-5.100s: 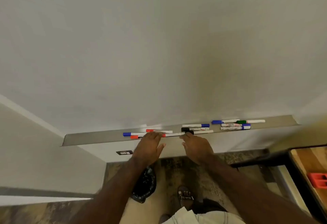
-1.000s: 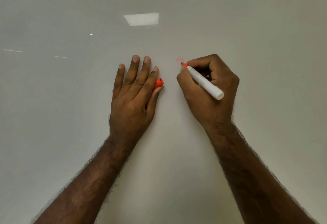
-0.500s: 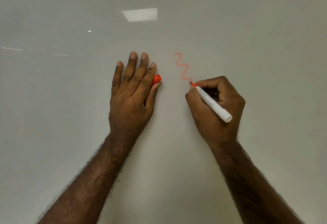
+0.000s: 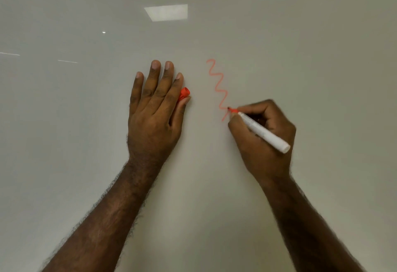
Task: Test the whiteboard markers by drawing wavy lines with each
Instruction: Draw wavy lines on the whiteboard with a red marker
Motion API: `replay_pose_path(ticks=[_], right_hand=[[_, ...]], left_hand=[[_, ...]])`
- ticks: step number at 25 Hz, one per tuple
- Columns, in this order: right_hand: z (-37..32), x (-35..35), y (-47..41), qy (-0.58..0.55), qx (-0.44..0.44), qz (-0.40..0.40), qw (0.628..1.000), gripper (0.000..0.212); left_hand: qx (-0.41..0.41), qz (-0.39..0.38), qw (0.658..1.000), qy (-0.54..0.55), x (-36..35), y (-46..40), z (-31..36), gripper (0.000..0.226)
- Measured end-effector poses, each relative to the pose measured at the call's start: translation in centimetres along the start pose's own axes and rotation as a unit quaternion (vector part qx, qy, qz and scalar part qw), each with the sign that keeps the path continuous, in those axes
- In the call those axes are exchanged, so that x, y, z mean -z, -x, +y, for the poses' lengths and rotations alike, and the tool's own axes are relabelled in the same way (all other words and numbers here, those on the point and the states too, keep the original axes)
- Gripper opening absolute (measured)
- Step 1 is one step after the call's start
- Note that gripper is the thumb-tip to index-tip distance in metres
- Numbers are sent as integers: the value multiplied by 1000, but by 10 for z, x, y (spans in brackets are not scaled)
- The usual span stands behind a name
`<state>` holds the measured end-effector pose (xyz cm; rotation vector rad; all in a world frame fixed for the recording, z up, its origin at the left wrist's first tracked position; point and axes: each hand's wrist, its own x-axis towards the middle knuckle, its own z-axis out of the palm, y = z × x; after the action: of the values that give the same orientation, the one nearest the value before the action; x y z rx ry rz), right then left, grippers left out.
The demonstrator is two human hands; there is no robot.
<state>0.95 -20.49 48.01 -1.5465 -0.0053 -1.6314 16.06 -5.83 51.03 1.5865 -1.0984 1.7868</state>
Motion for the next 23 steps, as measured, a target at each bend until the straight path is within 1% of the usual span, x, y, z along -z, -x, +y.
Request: replay_pose_path(ticks=[3, 5, 8, 10, 13, 16, 19, 23], right_hand=[[-13, 0, -37, -34, 27, 30, 999, 8], [-22, -6, -58, -15, 52, 21, 998, 6], [-31, -14, -75, 32, 80, -13, 996, 8], [-32, -15, -79, 42, 84, -3, 996, 9], [-24, -10, -67, 29, 73, 41, 996, 8], [-13, -3, -43, 33, 48, 16, 998, 8], [0, 5, -25, 27, 26, 42, 998, 7], [10, 9, -8, 49, 34, 32, 998, 8]], left_hand=[[2, 4, 1000, 0, 0, 2, 1, 41], [2, 4, 1000, 1, -1, 2, 1, 41], [4, 2, 1000, 3, 0, 3, 2, 42], [3, 4, 1000, 3, 0, 3, 2, 42], [5, 9, 1000, 2, 0, 3, 2, 41], [6, 10, 1000, -2, 0, 4, 2, 41], [8, 13, 1000, 1, 0, 5, 2, 41], [12, 13, 1000, -4, 0, 8, 3, 40]])
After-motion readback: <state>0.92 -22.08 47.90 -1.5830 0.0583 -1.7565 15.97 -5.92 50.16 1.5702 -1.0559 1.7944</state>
